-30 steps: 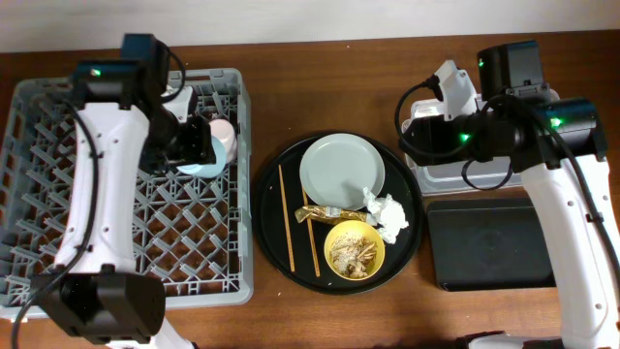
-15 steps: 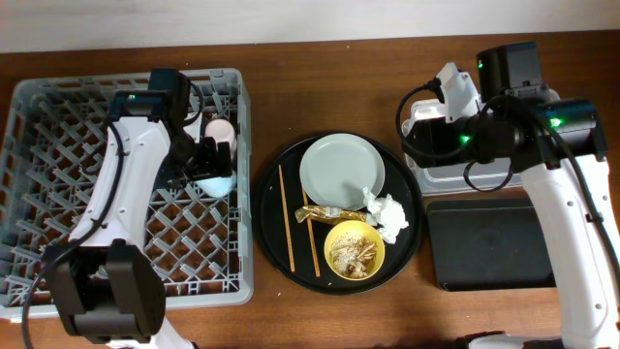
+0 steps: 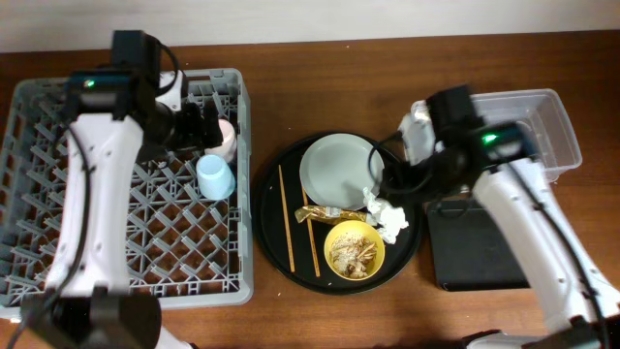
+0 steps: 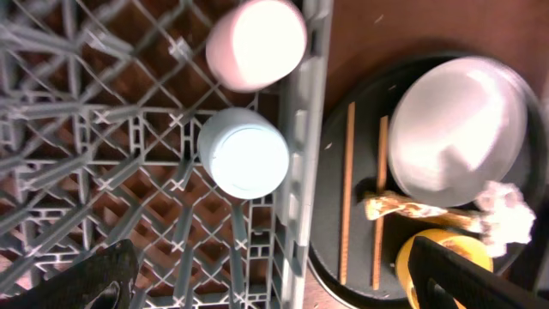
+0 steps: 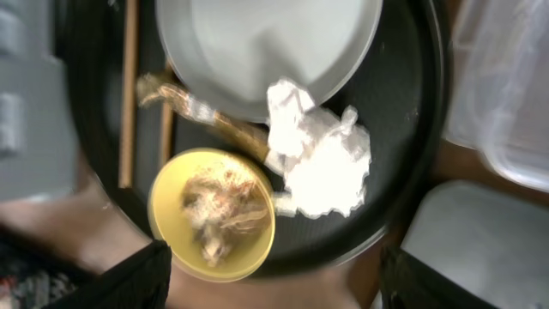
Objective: Sort waste into correct bins and load items into the dishwasher rack
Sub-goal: 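Grasp the crumpled white tissue with the right gripper, then drop the tissue into the clear plastic bin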
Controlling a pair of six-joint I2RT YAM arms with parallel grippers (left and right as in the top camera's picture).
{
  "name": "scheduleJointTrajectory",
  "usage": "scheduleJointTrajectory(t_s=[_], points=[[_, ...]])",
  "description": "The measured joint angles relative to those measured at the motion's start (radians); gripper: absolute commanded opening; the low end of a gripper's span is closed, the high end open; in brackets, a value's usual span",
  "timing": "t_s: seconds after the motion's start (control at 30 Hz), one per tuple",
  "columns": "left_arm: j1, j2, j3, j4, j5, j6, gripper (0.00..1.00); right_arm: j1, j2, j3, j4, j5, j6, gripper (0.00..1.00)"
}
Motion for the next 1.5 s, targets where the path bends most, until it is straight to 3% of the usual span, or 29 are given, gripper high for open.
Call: scheduleJointTrajectory(t_s=[0.27, 0.53, 0.73, 0.83, 0.97, 1.07, 1.1, 1.13, 1.3, 1.5], points=[[0.000, -0.218, 0.024, -0.027, 0.001, 0.000, 0.99, 0.063, 0.002, -0.264, 0.288, 0.054, 0.005, 0.77], [0.000, -0.220, 0.027, -0.058, 0.001, 0.000, 1.00, 0.063, 0.002, -0.451, 0.518, 0.072, 0.006, 0.76], [0.000, -0.220, 0.027, -0.060, 0.001, 0.000, 0.99, 0.063, 0.002, -0.563, 0.691, 0.080, 0.009, 0.65], [0.000, -0.220, 0.027, -0.060, 0.001, 0.000, 0.99, 0.063, 0.002, -0.572, 0.700, 0.085, 0.009, 0.65], [0.000, -0.220, 0.027, -0.060, 0.001, 0.000, 0.99, 0.063, 0.002, -0.572, 0.704, 0.095, 0.010, 0.52], [0.000, -0.220, 0.027, -0.060, 0.001, 0.000, 0.99, 0.063, 0.014, -0.572, 0.710, 0.103, 0.013, 0.26], [0.000, -0.220, 0.027, -0.060, 0.001, 0.000, 0.99, 0.063, 0.024, -0.572, 0.713, 0.109, 0.012, 0.09], [0.000, -0.220, 0.027, -0.060, 0.001, 0.000, 0.99, 0.063, 0.032, -0.572, 0.715, 0.113, 0.009, 0.04], [0.000, -0.220, 0.027, -0.060, 0.001, 0.000, 0.99, 0.063, 0.031, -0.520, 0.615, 0.117, 0.009, 0.04], [0.000, -0.220, 0.027, -0.060, 0.001, 0.000, 0.99, 0.063, -0.035, -0.163, 0.425, 0.140, 0.009, 0.04]])
